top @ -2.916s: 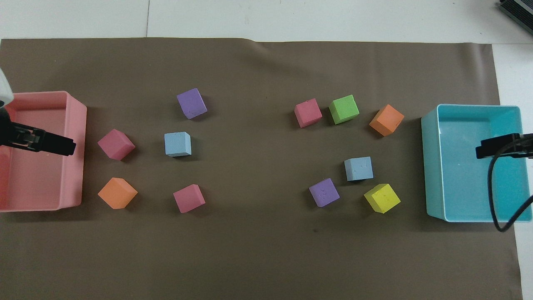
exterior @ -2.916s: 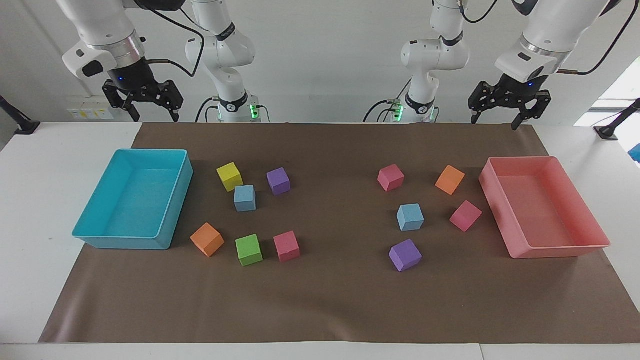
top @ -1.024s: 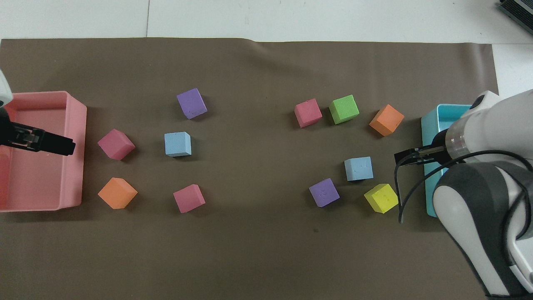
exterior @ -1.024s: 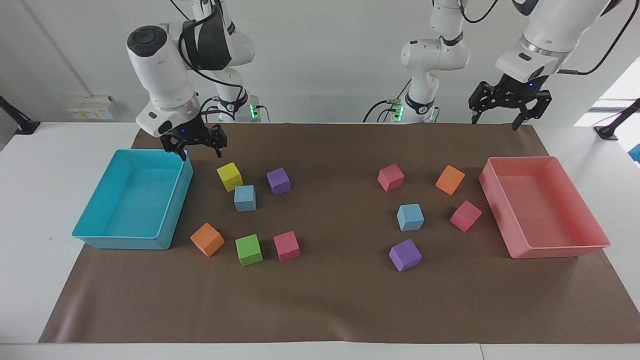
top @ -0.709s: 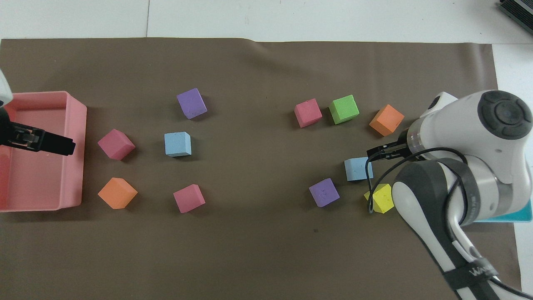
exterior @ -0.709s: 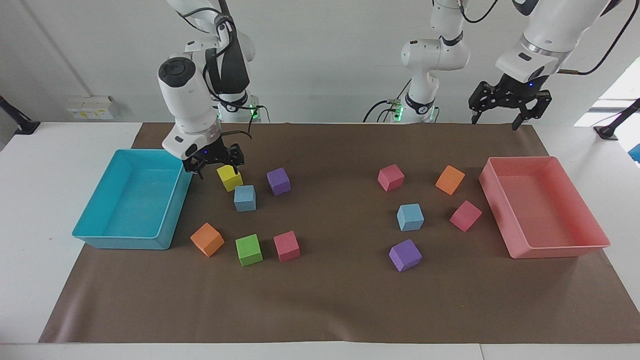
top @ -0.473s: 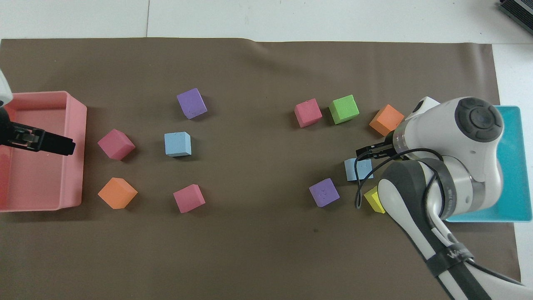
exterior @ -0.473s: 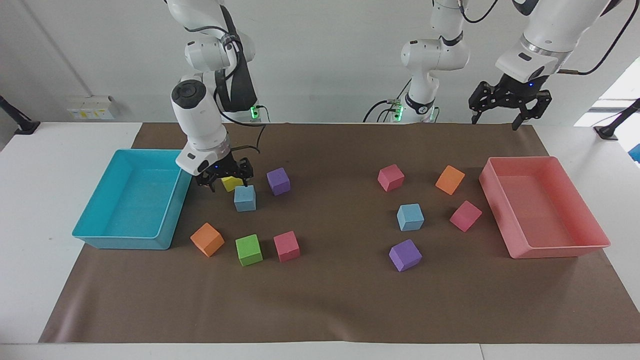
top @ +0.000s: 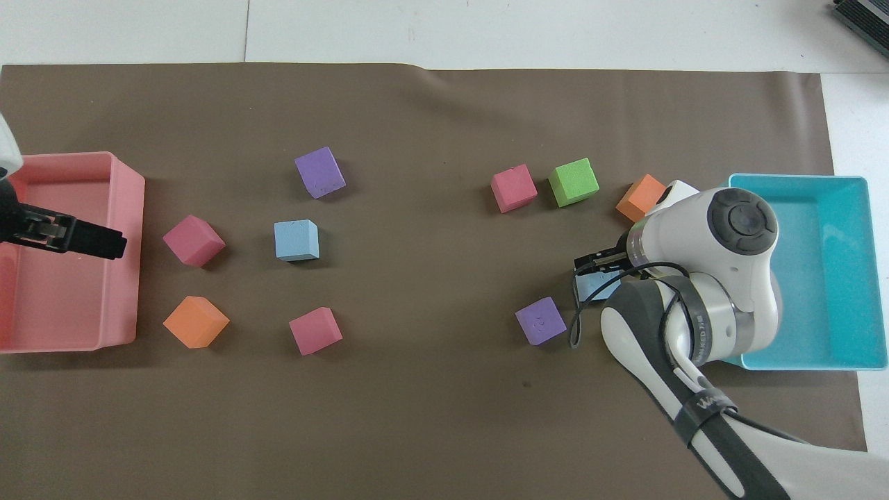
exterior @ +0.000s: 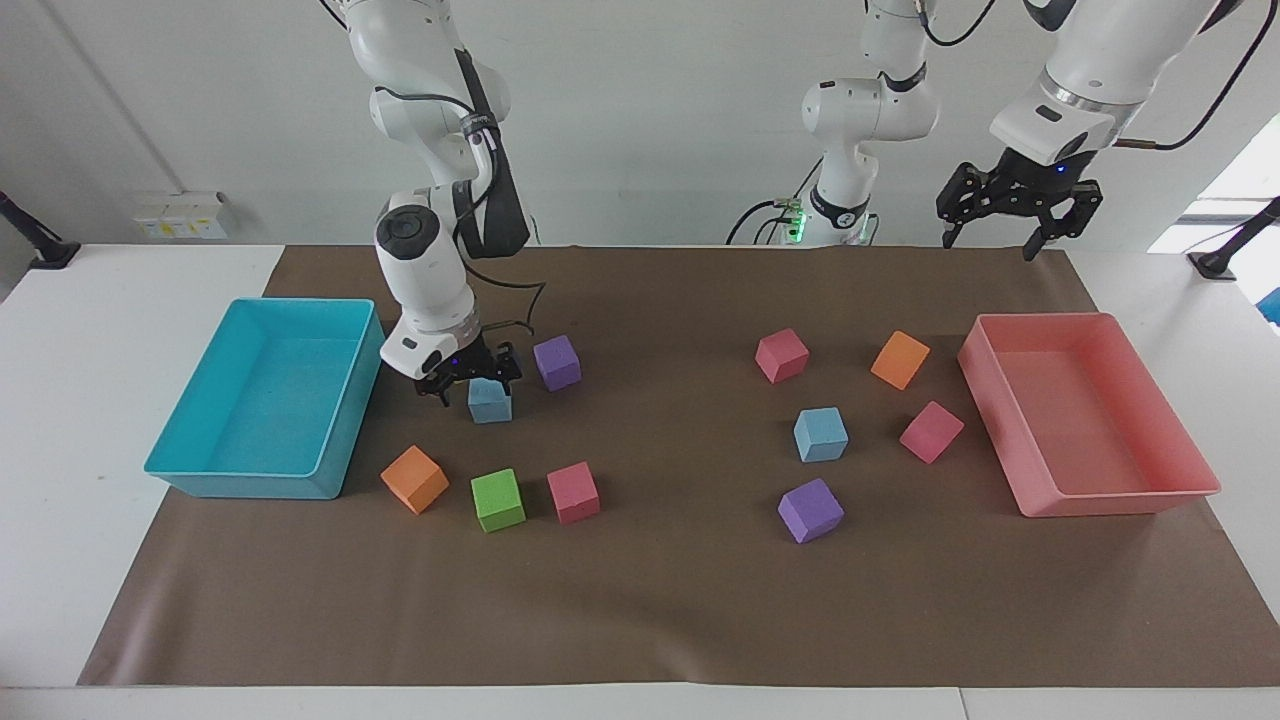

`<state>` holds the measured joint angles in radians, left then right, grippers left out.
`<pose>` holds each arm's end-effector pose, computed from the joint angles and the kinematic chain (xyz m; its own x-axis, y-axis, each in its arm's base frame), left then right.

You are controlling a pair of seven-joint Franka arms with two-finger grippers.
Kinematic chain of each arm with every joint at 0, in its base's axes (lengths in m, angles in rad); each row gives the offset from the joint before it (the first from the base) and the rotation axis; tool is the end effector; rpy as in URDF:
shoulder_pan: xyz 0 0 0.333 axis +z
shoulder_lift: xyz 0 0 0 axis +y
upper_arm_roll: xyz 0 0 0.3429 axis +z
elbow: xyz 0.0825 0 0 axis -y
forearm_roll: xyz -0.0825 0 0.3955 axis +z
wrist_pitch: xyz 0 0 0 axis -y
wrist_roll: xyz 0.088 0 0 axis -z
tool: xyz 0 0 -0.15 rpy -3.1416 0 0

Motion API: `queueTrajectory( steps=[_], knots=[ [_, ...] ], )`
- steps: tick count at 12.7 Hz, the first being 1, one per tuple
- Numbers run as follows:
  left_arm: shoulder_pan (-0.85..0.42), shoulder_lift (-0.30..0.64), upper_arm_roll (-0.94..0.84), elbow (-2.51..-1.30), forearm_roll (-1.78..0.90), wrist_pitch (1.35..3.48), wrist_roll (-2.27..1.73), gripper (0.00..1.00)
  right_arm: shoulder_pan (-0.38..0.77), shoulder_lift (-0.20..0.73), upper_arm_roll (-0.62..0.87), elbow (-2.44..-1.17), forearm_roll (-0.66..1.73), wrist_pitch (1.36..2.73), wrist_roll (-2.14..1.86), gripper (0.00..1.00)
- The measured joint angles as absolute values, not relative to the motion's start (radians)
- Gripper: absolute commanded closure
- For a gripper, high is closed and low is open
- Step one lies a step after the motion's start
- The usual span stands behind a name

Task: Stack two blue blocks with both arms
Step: 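Reach the right gripper to the light blue cube near the purple cube, then grasp and lift the light blue cube with the right gripper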

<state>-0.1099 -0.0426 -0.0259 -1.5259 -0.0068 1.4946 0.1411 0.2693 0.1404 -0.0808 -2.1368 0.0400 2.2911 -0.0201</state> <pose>0.5391 -0.0751 0.6468 0.9617 -0.2739 0.0120 -0.2739 -0.9617 0.0040 0.5636 0.1100 0.3185 0.9832 0.1821 0.0146 0.1824 -0.9830 -0.0188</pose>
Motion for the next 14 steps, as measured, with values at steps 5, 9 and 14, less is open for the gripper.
queueTrajectory(
  steps=[5,9,14],
  knots=[
    [-0.11,-0.043,-0.027,-1.526,-0.007,1.495,0.141,0.0,0.269,0.15,-0.081,-2.196,0.115,2.347,-0.057,0.0],
    [-0.11,-0.043,-0.027,-1.526,-0.007,1.495,0.141,0.0,0.269,0.178,-0.081,-2.221,0.115,2.377,-0.063,0.0],
    [-0.11,-0.043,-0.03,-1.526,-0.007,1.495,0.141,0.0,0.283,0.178,-0.08,-2.235,0.115,2.377,-0.065,0.88]
  ],
)
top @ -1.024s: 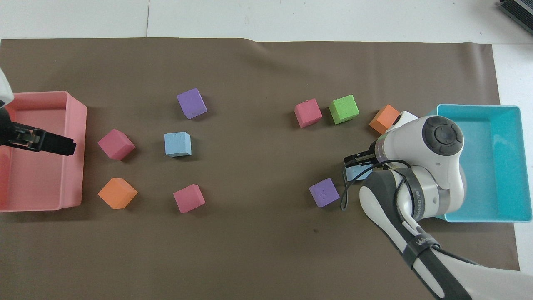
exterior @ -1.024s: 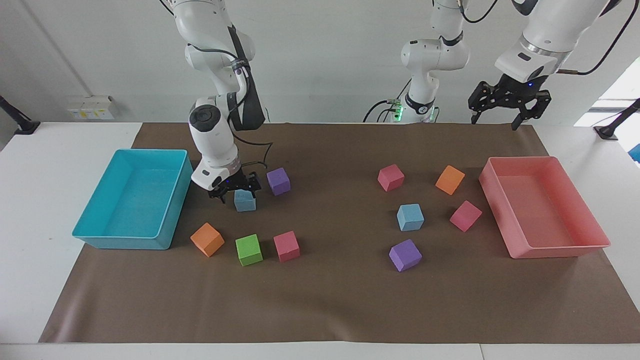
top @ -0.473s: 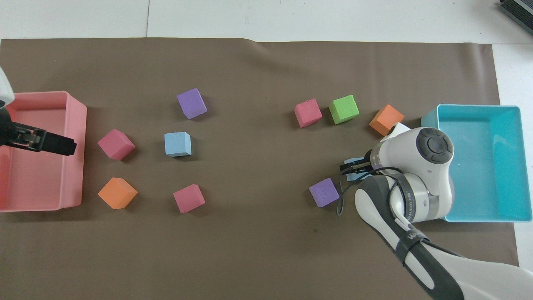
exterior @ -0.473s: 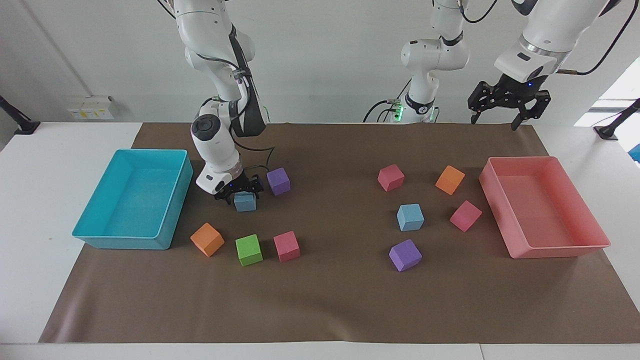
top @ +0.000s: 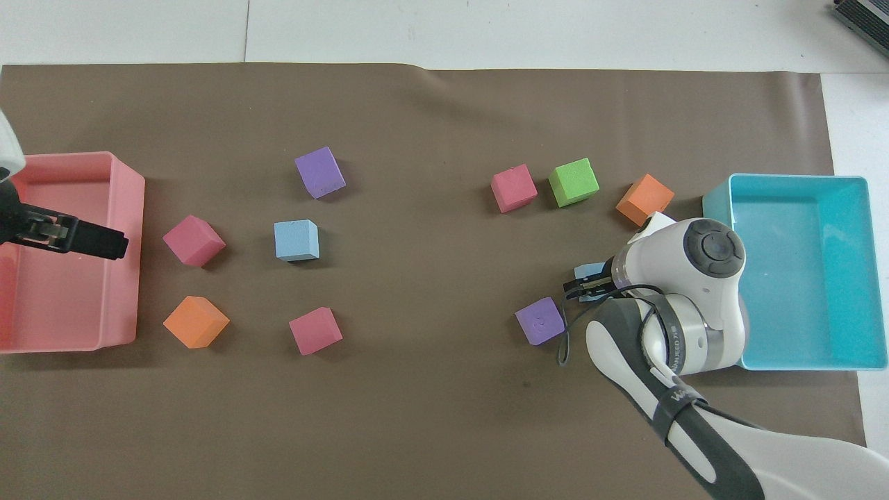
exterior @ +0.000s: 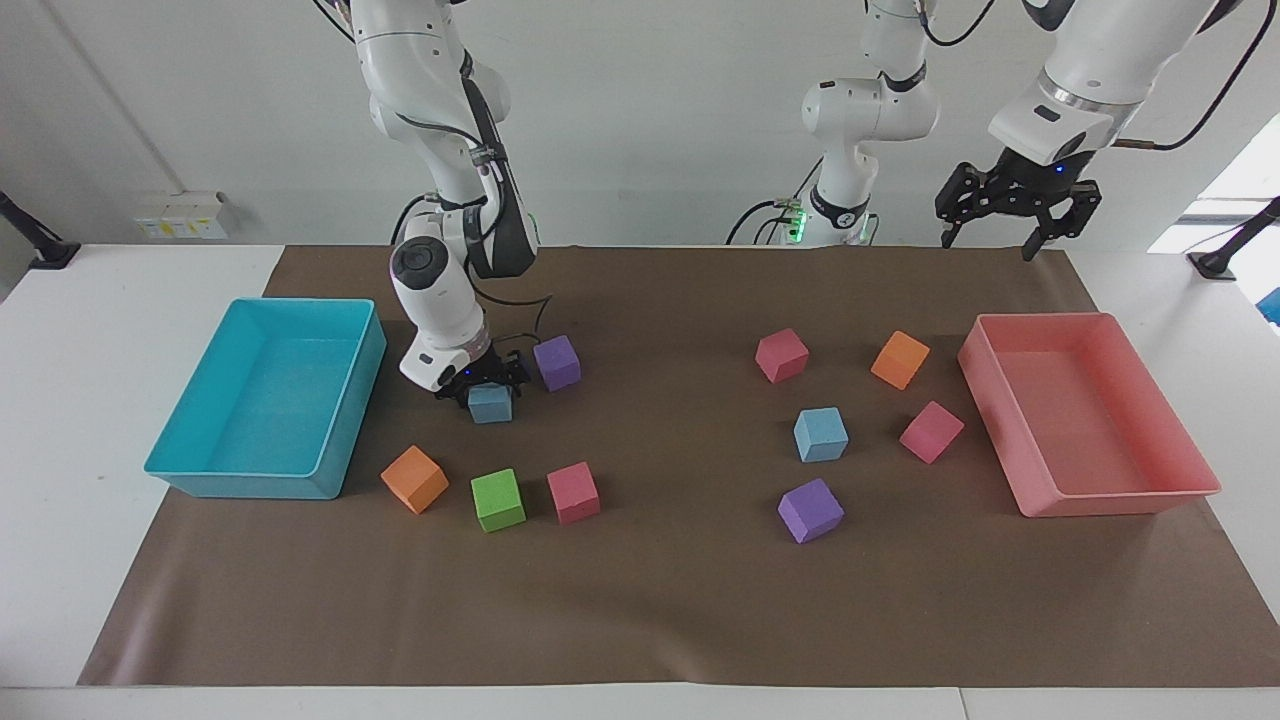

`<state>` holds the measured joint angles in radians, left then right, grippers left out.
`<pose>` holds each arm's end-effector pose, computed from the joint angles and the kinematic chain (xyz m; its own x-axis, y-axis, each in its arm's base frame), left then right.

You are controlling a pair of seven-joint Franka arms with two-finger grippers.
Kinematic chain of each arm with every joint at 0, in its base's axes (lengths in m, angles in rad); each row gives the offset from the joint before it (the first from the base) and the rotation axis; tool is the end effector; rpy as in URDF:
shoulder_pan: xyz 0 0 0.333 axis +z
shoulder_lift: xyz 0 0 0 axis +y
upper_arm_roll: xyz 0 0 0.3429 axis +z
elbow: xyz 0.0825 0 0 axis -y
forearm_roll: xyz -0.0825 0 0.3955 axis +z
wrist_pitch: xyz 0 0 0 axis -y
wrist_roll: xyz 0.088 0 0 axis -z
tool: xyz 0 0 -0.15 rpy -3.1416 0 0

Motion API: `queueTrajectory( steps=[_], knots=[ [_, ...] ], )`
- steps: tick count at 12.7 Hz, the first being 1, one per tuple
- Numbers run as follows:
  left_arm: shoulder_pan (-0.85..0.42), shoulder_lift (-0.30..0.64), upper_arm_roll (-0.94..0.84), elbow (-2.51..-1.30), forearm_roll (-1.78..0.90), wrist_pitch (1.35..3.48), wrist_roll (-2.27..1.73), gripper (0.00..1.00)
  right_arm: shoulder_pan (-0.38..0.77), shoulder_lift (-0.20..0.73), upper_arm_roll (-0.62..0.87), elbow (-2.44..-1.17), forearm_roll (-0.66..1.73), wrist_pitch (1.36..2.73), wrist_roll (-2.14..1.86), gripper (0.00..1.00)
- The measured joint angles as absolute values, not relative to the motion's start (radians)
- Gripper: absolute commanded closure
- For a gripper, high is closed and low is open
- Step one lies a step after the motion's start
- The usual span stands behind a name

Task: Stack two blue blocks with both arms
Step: 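Grasp and lift the light blue cube with the right gripper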

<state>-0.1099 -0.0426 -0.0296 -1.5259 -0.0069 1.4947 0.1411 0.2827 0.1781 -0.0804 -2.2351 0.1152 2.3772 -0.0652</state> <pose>0.5388 -0.0771 0.6469 0.9607 -0.2774 0.0121 -0.2775 -0.9607 0.0040 0.5375 0.1147 0.2630 0.9824 0.1839 -0.0333 0.1815 -0.9813 -0.0647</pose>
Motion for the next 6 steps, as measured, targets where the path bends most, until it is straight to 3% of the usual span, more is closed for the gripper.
queueTrajectory(
  steps=[1,6],
  knots=[
    [-0.11,-0.043,-0.03,-1.526,-0.007,1.495,0.141,0.0,0.284,0.178,-0.08,-2.236,0.115,2.377,-0.065,1.0],
    [-0.11,-0.043,-0.037,-1.526,-0.007,1.495,0.134,0.0,0.281,0.176,-0.084,-2.224,0.115,2.376,-0.065,1.0]
  ],
)
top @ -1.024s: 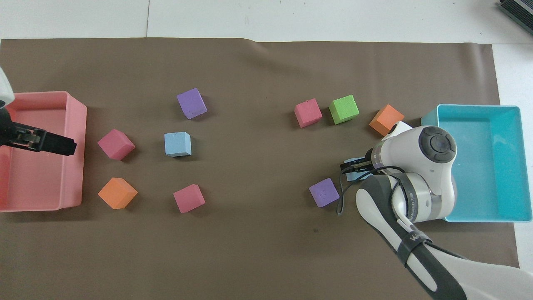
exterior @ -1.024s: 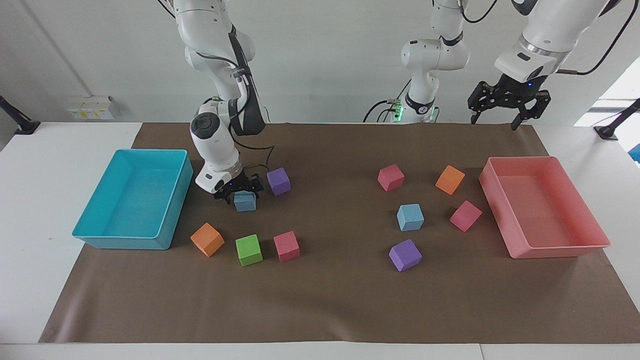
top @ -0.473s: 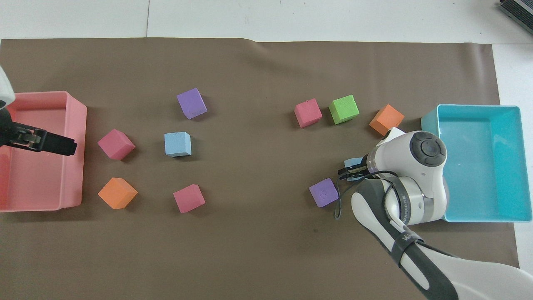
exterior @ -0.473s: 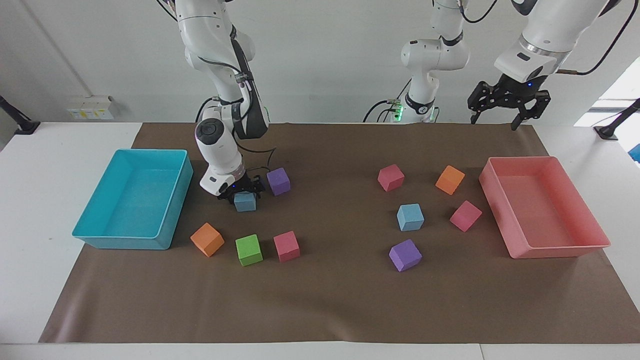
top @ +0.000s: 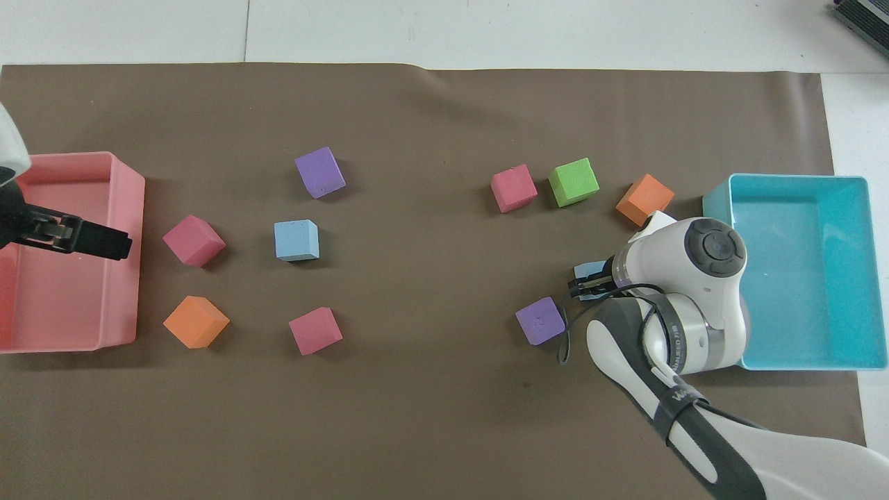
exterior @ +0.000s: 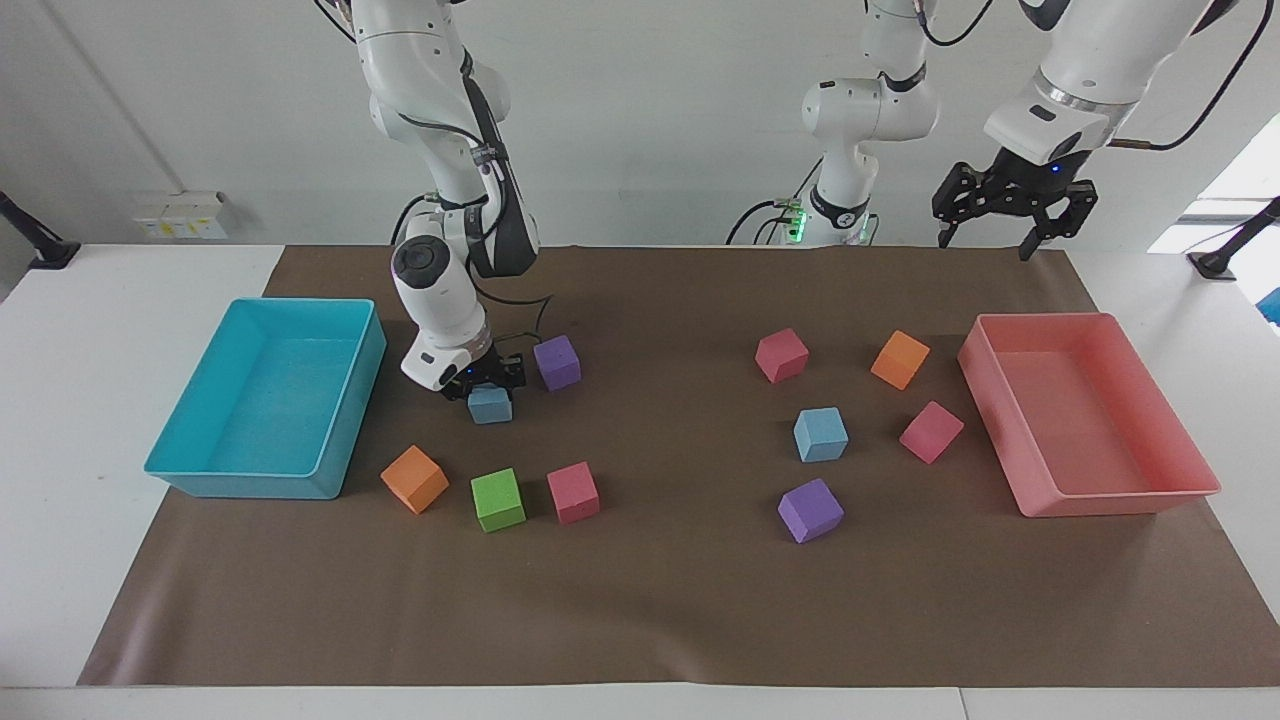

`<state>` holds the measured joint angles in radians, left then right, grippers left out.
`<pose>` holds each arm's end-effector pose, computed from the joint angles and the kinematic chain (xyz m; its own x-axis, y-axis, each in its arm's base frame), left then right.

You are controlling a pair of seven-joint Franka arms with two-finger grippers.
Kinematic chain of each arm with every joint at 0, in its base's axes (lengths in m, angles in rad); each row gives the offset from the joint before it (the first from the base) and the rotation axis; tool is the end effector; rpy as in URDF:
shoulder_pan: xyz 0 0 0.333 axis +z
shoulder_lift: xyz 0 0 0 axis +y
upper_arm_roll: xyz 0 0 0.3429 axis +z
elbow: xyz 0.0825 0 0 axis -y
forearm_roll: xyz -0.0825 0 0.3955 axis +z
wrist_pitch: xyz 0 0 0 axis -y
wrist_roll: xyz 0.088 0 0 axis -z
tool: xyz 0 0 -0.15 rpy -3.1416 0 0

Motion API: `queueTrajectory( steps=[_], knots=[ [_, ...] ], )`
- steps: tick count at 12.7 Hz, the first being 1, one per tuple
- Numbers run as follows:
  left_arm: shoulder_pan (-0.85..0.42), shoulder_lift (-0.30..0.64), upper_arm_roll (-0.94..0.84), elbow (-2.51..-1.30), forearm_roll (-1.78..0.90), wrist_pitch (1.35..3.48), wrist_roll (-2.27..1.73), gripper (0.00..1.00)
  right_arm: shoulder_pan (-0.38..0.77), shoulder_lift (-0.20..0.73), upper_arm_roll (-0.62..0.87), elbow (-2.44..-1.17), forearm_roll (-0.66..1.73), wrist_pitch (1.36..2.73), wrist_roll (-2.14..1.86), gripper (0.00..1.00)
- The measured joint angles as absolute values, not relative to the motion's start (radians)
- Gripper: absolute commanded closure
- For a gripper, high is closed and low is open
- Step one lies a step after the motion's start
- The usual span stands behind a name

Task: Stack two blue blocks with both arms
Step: 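Grasp and lift the light blue cube with the right gripper, then carry the blue cube to the table center and release it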

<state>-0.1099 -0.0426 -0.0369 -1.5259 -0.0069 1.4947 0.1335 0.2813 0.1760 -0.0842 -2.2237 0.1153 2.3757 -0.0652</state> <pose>0.5382 -0.0812 0.6468 0.9608 -0.2771 0.0120 -0.2772 -0.9608 0.0037 0.5423 0.1128 0.2687 0.9836 0.1790 -0.0212 0.1774 -0.9820 -0.0647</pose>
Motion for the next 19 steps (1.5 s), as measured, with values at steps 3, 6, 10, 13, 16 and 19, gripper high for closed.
queueTrajectory(
  steps=[3,6,10,13,16,19],
  knots=[
    [-0.11,-0.043,-0.039,-1.526,-0.007,1.495,0.13,0.0,0.279,0.142,-0.089,-2.169,0.116,2.31,-0.065,1.0],
    [-0.11,-0.043,-0.04,-1.526,-0.007,1.495,0.13,0.0,0.276,0.057,-0.092,-2.145,0.116,2.211,-0.065,1.0],
    [-0.11,-0.043,-0.042,-1.526,-0.007,1.497,0.13,0.0,0.25,0.001,-0.094,-2.072,0.116,2.059,-0.063,1.0],
    [-0.11,-0.043,-0.043,-1.526,-0.007,1.498,0.129,0.0,0.269,0.026,-0.088,-2.008,0.111,2.035,0.0,1.0],
    [-0.11,-0.043,-0.043,-1.526,-0.007,1.498,0.129,0.0,0.342,0.106,-0.082,-1.88,0.109,1.987,0.128,1.0],
    [-0.11,-0.043,-0.043,-1.526,-0.007,1.499,0.129,0.0,0.415,0.171,-0.079,-1.81,0.11,1.985,0.228,1.0]
  ],
)
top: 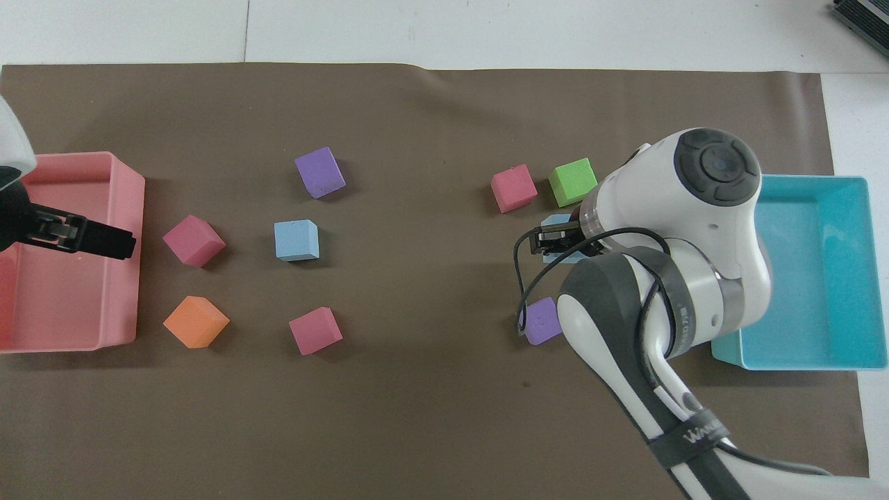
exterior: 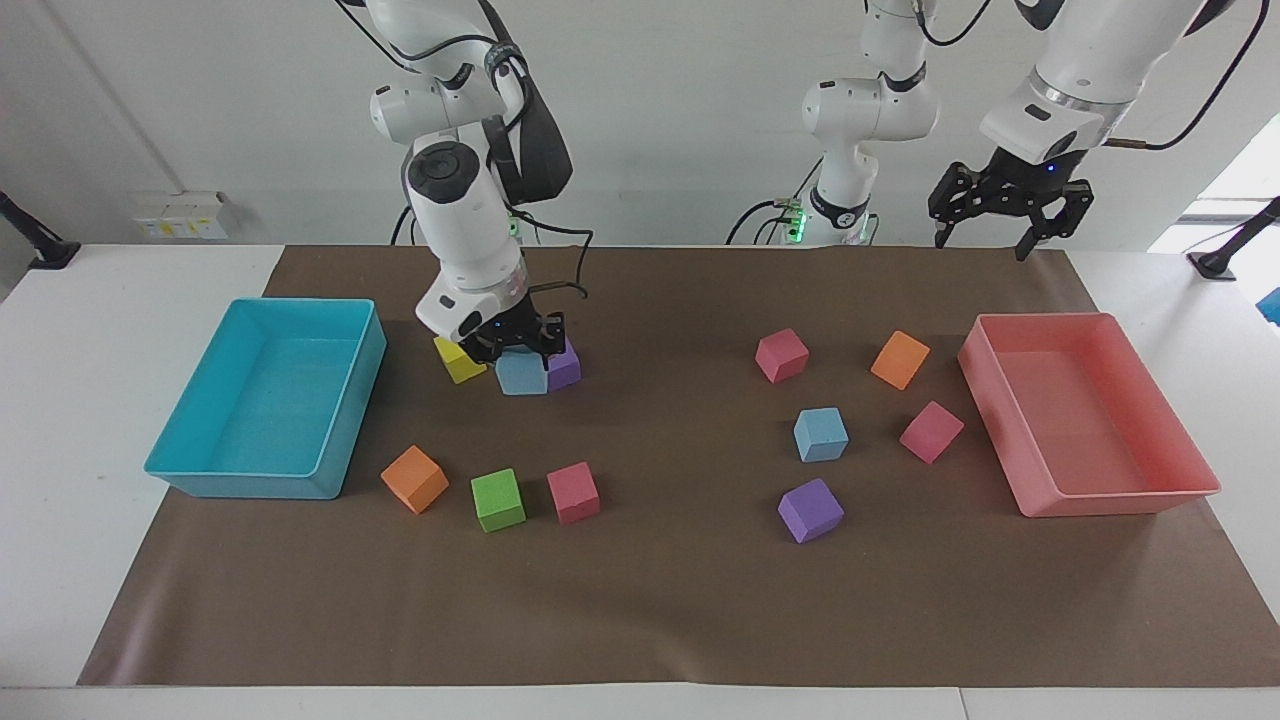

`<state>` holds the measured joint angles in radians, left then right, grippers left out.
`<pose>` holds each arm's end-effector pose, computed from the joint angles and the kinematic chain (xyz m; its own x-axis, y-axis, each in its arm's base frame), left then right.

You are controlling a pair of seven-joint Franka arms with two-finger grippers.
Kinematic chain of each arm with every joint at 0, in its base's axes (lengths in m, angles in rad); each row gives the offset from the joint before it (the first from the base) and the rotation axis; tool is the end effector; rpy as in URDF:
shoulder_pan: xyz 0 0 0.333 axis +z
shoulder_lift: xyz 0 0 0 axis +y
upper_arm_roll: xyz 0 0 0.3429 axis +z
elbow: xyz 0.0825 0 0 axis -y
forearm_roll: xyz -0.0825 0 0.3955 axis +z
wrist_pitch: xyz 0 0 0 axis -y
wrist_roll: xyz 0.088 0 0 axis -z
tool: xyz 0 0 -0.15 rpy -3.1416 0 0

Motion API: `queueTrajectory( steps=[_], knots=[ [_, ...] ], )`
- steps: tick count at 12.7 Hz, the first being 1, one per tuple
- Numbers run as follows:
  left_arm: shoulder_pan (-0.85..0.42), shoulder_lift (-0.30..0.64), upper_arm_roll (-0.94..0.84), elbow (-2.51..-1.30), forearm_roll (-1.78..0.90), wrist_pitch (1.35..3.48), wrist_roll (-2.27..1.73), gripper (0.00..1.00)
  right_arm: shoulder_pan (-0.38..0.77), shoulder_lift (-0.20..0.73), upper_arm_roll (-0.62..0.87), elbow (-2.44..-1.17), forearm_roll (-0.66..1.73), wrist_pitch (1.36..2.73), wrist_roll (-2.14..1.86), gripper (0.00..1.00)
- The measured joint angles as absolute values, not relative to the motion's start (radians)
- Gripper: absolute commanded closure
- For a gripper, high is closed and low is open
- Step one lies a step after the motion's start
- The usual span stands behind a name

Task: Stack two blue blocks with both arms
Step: 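Carry the blue cube to the table center and release it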

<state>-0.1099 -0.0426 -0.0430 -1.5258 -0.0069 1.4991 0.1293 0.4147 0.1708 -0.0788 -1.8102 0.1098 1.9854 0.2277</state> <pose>0.5384 -0.0846 0.6473 0.9602 -0.2789 0.0164 -0.2790 -0.9603 0.0030 0.5848 0.2181 0.4259 0.9977 0.0660 -0.0165 0.0644 -0.9942 -0.0857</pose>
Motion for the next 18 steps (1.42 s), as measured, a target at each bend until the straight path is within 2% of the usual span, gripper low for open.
queueTrajectory(
  steps=[5,13,18],
  knots=[
    [-0.11,-0.043,-0.043,-1.526,-0.007,1.513,0.129,0.0,0.502,0.215,-0.077,-1.795,0.11,1.998,0.339,1.0],
    [-0.11,-0.042,-0.044,-1.526,-0.007,1.538,0.129,0.0,0.677,0.4,-0.075,-1.742,0.11,2.213,0.552,1.0],
    [-0.11,-0.041,-0.045,-1.526,-0.007,1.547,0.129,0.0,0.693,0.419,-0.078,-1.748,0.11,2.225,0.555,1.0]
  ],
)
